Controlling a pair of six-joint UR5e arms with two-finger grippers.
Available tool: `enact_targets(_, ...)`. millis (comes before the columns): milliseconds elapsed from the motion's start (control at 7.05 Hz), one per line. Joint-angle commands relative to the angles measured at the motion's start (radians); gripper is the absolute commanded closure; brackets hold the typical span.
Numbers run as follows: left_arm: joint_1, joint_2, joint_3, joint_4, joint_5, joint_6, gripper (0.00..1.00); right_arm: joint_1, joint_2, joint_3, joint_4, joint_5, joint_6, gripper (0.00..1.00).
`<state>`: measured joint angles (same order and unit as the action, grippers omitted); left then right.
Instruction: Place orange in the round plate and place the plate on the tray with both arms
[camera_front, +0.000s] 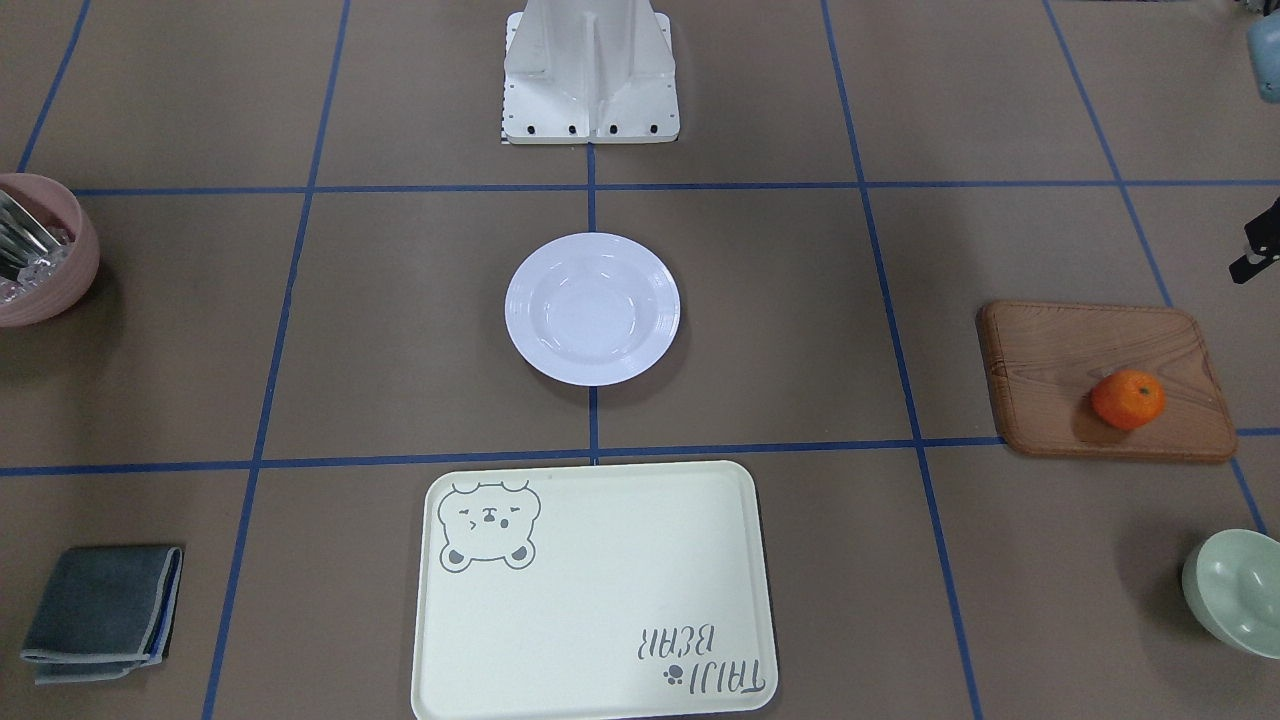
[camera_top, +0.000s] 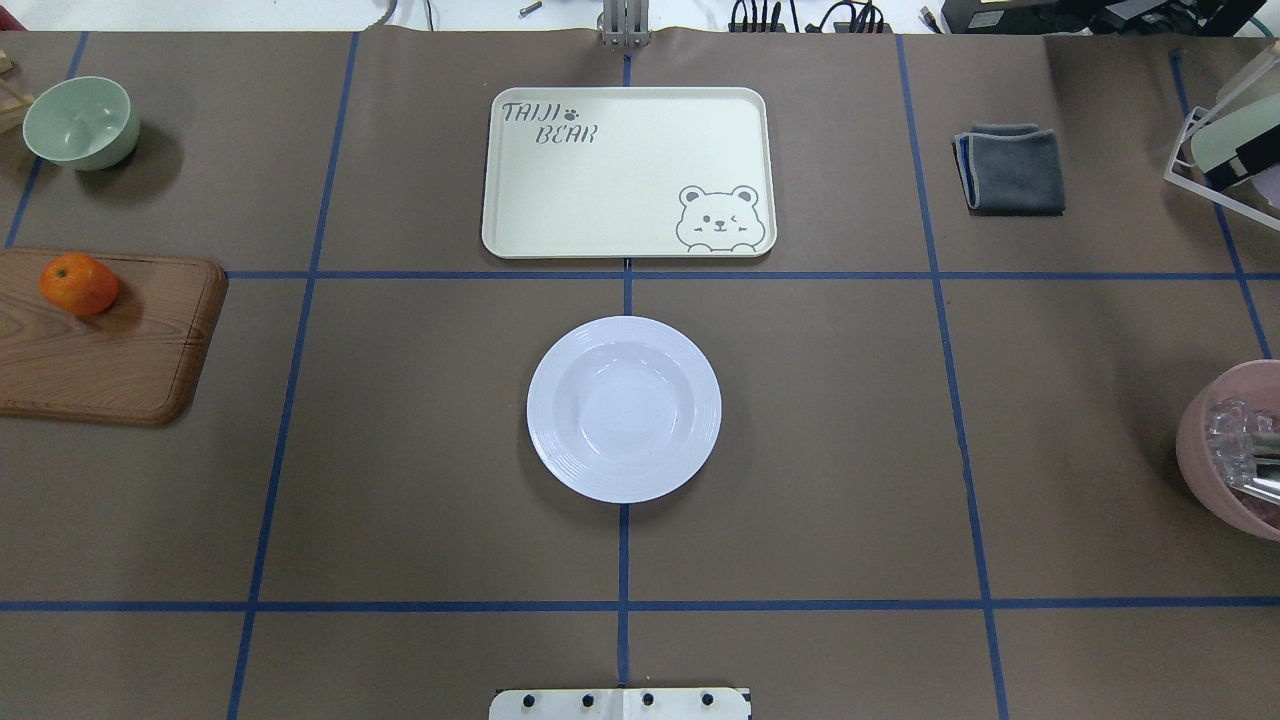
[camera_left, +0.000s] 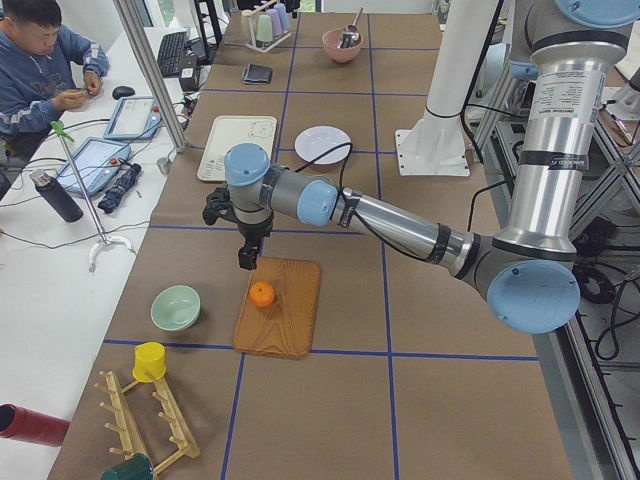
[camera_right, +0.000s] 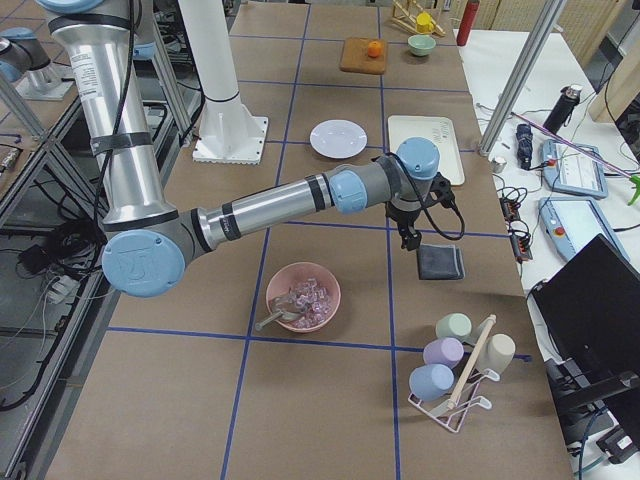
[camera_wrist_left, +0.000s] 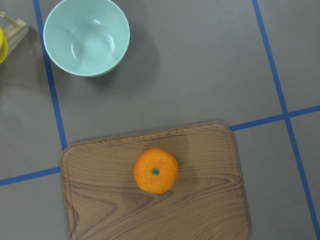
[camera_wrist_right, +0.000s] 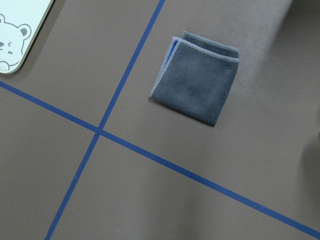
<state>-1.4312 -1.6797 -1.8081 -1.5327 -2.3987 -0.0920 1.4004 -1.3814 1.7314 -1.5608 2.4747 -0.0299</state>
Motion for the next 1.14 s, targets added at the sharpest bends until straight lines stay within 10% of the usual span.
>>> enact_targets(0,0.0,0.006,0.003,0.002,0.001,0.0,0.02,0.009,-0.007,-0.001,-0.008,-0.111,-0.001,0.0)
enact_targets(994,0.002,0.074,0.022,-0.035,-0.028,0.008,0.02,0.0,-0.086,0.019,-0.079,-0.175,0.004,0.0)
